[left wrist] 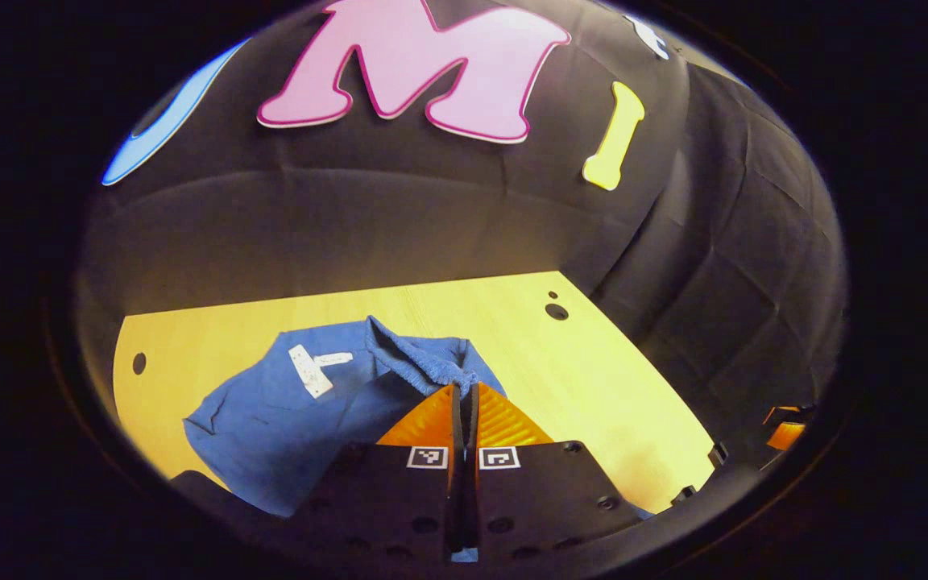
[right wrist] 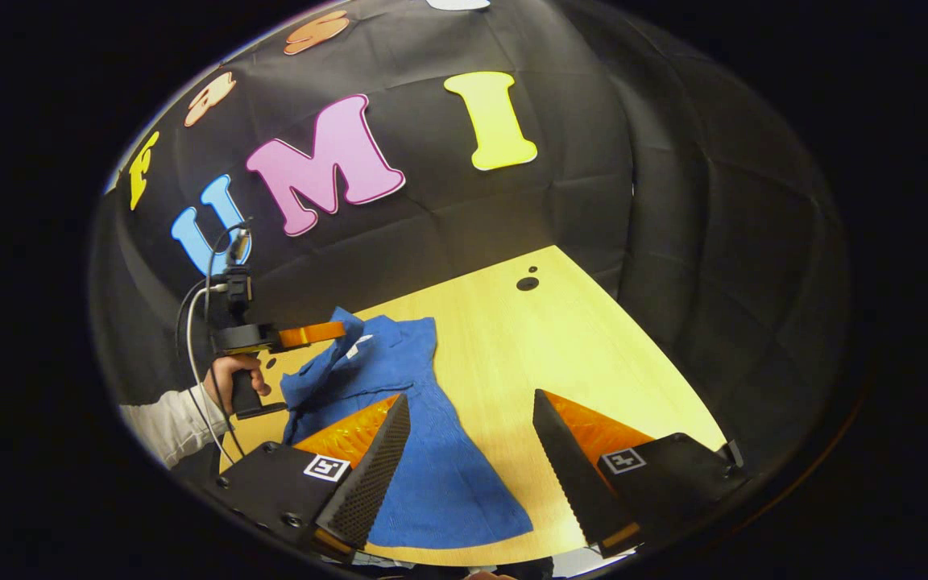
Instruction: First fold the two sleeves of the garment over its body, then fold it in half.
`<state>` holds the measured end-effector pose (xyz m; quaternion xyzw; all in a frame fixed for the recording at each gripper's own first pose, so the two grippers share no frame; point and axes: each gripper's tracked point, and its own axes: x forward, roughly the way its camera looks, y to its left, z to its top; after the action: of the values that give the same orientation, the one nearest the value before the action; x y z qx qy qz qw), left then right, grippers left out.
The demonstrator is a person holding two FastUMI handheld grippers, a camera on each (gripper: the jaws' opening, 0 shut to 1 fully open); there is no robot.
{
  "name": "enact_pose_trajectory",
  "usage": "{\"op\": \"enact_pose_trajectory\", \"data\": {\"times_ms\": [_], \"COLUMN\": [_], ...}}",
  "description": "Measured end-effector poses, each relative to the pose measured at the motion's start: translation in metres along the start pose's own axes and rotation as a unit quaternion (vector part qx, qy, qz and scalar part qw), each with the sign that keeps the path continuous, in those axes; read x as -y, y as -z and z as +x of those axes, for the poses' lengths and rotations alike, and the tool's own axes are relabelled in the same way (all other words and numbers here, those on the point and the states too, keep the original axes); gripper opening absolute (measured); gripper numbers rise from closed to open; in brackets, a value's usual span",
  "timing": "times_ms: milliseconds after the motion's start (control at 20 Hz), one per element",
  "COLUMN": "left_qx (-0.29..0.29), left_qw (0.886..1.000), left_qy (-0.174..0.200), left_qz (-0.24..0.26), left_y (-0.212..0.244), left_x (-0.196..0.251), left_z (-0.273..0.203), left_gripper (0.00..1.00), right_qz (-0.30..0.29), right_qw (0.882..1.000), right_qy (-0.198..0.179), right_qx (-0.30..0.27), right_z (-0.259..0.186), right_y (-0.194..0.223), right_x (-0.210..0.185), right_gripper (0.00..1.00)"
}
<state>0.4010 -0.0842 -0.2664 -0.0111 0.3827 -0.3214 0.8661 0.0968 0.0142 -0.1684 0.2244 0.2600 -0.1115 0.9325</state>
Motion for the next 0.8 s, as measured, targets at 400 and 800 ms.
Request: {"op": "enact_pose_trajectory", "data": {"times_ms": [400, 800], "left_qx": [-0.070, -0.050], "left_qw": [0.993, 0.996], "left_qy": [0.084, -0.039], "left_qz": [-0.037, -0.055], "left_y": [0.037, 0.102], "left_x": [0.031, -0.049], "left_z": [0.038, -0.099], "left_gripper": [0.35, 0.85], "right_qz": [0.000, -0.029], "right_qw": [1.000, 0.997], "right_qy": [-0.008, -0.012], "right_qx": [-0.026, -0.072], "right_z": [0.011, 0.021], "right_y": [0.028, 0.075], "right_x": [0.000, 0.000], "right_gripper": [0.97, 0.98]}}
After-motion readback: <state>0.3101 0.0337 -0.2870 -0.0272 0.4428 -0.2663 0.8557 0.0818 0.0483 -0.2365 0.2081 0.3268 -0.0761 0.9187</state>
